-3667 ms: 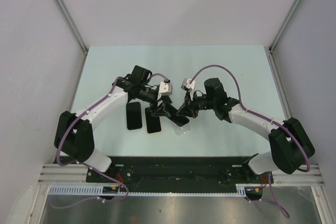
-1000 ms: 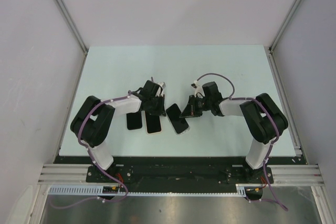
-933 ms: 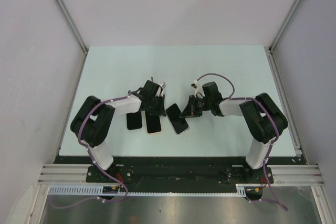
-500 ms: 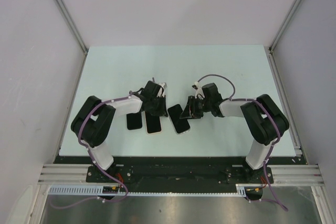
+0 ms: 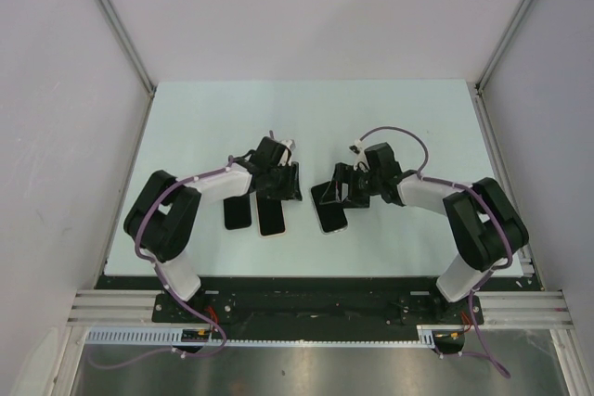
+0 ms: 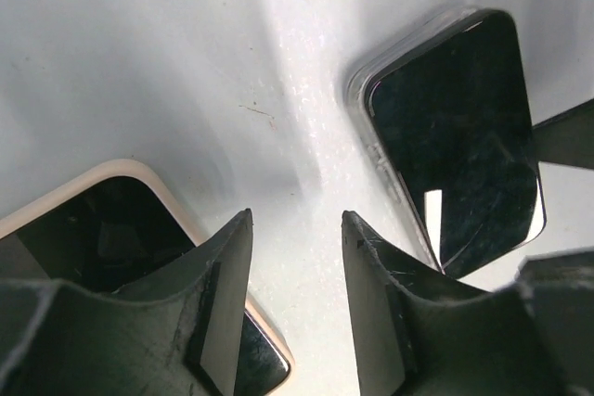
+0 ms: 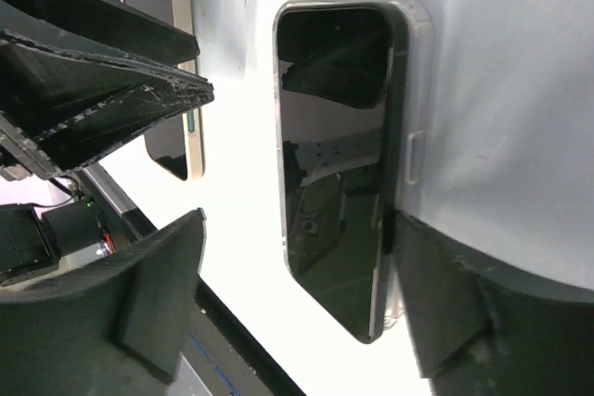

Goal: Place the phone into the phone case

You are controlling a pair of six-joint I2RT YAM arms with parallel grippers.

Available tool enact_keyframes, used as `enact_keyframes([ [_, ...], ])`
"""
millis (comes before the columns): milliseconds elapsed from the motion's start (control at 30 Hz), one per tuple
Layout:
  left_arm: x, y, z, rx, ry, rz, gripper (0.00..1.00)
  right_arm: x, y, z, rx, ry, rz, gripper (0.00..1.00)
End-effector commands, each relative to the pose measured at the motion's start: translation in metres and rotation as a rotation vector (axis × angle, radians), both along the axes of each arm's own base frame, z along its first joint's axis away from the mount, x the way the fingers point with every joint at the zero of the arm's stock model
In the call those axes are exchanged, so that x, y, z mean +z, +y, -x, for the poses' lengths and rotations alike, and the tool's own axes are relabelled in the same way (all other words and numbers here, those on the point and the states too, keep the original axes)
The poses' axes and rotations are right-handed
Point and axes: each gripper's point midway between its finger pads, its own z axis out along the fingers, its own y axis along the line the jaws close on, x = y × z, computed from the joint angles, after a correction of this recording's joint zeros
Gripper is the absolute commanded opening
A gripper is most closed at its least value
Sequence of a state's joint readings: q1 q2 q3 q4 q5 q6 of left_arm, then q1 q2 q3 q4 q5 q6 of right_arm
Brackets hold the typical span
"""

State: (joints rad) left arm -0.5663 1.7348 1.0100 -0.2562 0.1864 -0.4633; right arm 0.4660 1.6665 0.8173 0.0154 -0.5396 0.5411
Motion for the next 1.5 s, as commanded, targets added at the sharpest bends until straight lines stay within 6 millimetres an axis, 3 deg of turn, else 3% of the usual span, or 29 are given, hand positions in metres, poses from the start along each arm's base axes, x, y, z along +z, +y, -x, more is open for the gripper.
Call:
enact_keyframes([
  [0,0.031,-0.018,-0.009,-0.016,-0.056,0.086,0.49,0.007,-0.017,-0.009,-0.057,-0.041,0.069,0.99],
  [233,0.032,-0.034,-0.011,-0.041,-0.049,0.171,0.52,-0.002,-0.032,-0.012,-0.071,-0.053,0.137,1.0],
  [433,0.031,-0.044,-0.014,-0.042,-0.037,0.214,0.54,0.004,-0.035,-0.019,-0.069,-0.083,0.119,1.0],
  [1033,0.003,-0.059,-0.003,-0.072,0.065,0.258,0.52,-0.015,-0.009,-0.02,0.012,0.005,-0.057,0.96],
  [1367,-0.007,-0.064,0.011,-0.096,0.128,0.304,0.43,0.015,0.007,-0.016,0.052,0.041,-0.234,0.97],
  [1467,-0.002,-0.068,0.009,-0.11,0.109,0.328,0.32,0.022,0.011,-0.015,0.074,0.046,-0.272,0.96],
])
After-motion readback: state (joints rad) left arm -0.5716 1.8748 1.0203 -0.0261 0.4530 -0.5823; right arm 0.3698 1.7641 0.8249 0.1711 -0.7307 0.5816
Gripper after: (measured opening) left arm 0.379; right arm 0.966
